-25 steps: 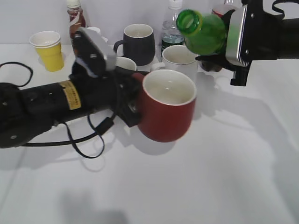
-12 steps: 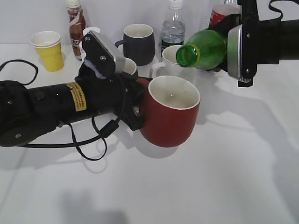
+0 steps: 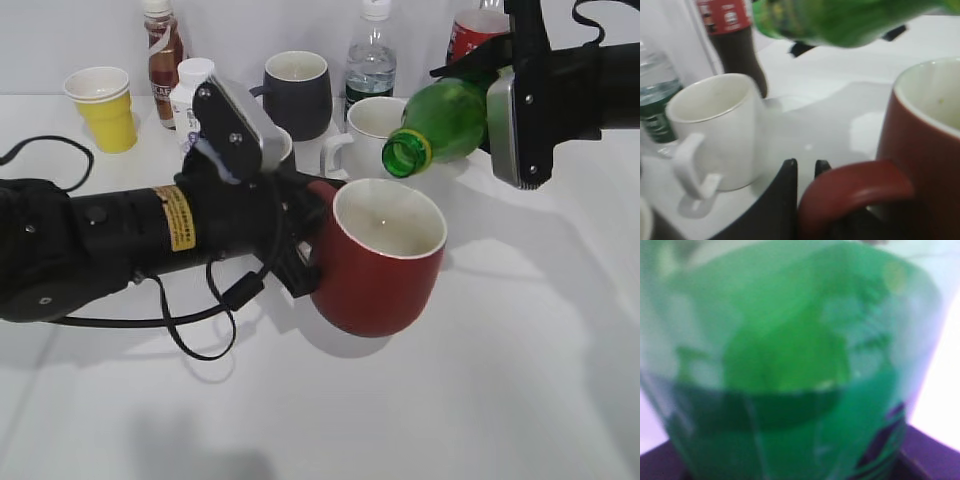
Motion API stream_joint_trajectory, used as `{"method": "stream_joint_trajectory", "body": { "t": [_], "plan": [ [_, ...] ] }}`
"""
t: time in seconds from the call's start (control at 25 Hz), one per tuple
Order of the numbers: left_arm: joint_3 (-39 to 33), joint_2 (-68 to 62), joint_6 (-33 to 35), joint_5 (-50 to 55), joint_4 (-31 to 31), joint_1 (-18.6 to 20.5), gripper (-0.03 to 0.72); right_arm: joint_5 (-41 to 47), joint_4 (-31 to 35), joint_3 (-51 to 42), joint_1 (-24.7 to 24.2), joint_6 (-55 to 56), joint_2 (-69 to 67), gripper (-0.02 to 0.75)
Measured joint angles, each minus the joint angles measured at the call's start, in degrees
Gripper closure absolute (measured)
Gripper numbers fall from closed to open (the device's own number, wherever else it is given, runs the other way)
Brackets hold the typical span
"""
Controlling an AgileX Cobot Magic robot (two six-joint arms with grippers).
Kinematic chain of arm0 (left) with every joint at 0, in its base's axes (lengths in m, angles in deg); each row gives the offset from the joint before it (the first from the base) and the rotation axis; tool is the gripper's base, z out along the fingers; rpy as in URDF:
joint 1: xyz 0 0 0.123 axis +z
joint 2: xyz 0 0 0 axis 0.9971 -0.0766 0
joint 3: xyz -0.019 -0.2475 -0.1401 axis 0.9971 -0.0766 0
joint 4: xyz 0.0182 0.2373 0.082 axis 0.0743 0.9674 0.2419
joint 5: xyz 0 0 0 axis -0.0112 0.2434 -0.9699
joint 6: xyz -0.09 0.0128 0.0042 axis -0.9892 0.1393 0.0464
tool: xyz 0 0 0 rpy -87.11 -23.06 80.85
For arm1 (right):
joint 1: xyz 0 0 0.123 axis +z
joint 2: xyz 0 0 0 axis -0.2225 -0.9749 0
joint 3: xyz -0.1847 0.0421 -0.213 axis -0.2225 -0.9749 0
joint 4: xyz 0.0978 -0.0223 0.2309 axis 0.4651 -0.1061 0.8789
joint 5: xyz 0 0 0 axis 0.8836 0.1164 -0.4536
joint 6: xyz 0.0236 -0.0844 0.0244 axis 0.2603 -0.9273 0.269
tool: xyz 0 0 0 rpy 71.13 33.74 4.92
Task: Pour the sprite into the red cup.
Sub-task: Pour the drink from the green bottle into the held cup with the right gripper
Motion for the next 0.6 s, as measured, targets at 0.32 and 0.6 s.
{"method": "stream_joint_trajectory", "body": {
  "t": [0.32, 0.6],
  "plan": [
    [0.0, -1.9, 0.0, -0.8, 0.1, -0.2, 0.612, 0.1, 0.1, 0.0, 0.0, -4.3, 0.0, 0.300],
    [0.0, -1.9, 0.0, -2.1, 0.1, -0.2, 0.612, 0.4, 1.2, 0.0, 0.0, -8.3, 0.0, 0.300]
  ]
}}
